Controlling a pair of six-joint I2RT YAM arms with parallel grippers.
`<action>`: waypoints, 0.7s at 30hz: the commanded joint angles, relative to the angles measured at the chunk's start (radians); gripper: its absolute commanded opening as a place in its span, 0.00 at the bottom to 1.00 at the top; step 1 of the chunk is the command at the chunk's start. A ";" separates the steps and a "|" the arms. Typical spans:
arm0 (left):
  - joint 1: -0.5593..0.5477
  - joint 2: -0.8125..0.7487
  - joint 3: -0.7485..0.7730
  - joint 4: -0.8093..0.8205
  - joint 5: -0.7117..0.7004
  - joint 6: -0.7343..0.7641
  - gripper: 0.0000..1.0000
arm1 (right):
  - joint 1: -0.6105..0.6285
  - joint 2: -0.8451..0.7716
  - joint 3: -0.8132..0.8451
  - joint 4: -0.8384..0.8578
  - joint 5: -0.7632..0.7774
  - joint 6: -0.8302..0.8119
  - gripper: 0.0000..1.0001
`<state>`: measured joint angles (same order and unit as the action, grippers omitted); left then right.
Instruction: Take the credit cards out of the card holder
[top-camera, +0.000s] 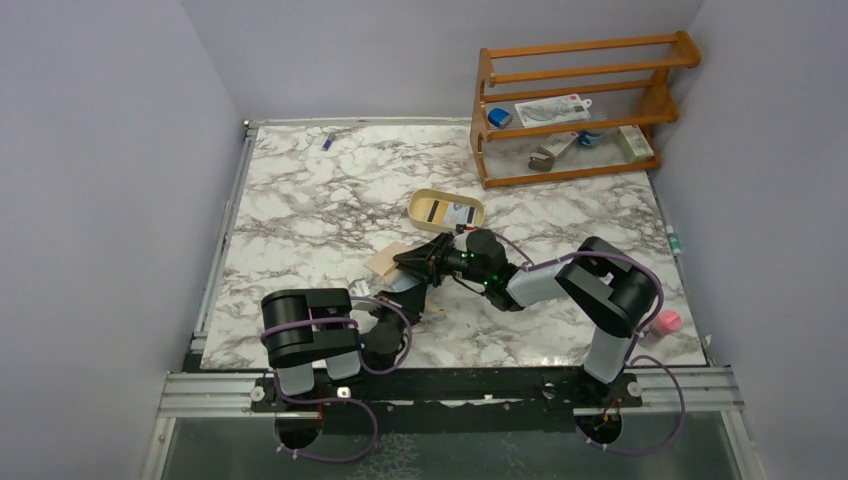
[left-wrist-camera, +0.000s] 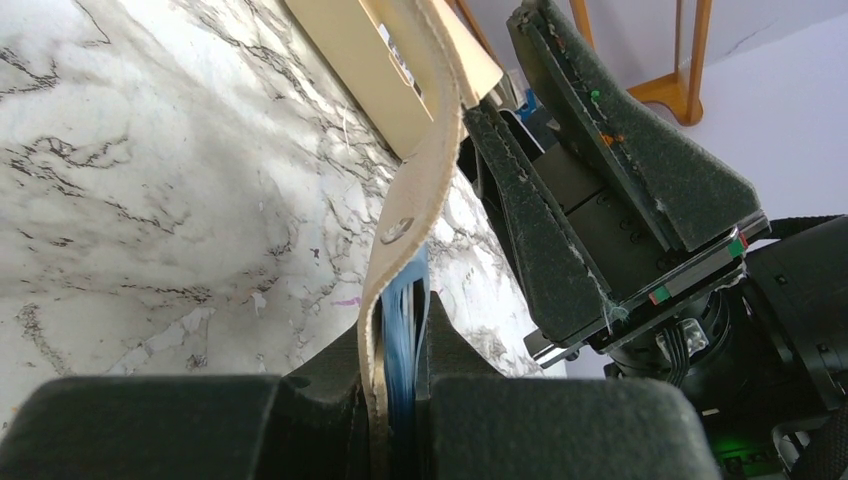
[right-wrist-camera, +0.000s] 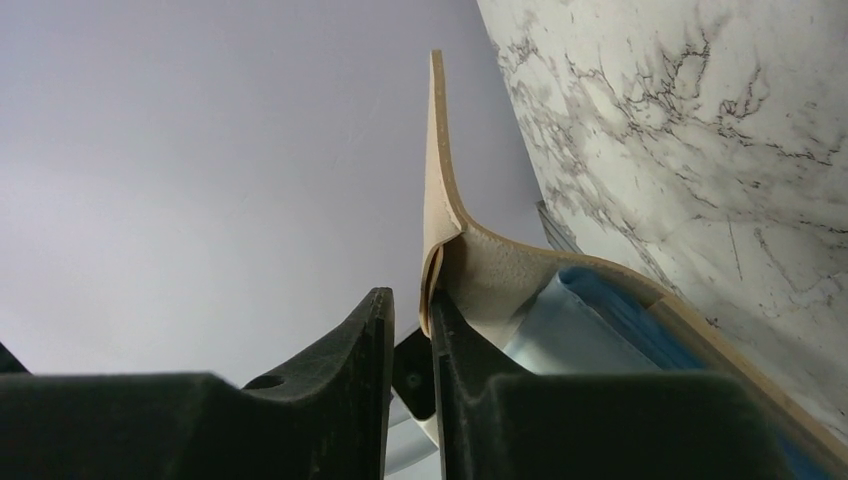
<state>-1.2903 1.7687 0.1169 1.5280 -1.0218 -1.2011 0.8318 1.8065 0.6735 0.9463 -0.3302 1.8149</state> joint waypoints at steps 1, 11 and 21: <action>0.003 0.008 -0.008 0.261 0.013 -0.012 0.00 | 0.012 0.007 0.025 0.023 -0.022 0.003 0.22; 0.006 0.013 -0.025 0.262 0.003 -0.042 0.00 | 0.011 -0.030 0.010 -0.043 0.003 -0.004 0.16; 0.008 0.015 -0.036 0.262 -0.010 -0.066 0.00 | 0.012 -0.034 -0.006 -0.048 0.007 0.010 0.09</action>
<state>-1.2850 1.7718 0.0956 1.5280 -1.0214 -1.2472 0.8379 1.8057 0.6735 0.9073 -0.3302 1.8172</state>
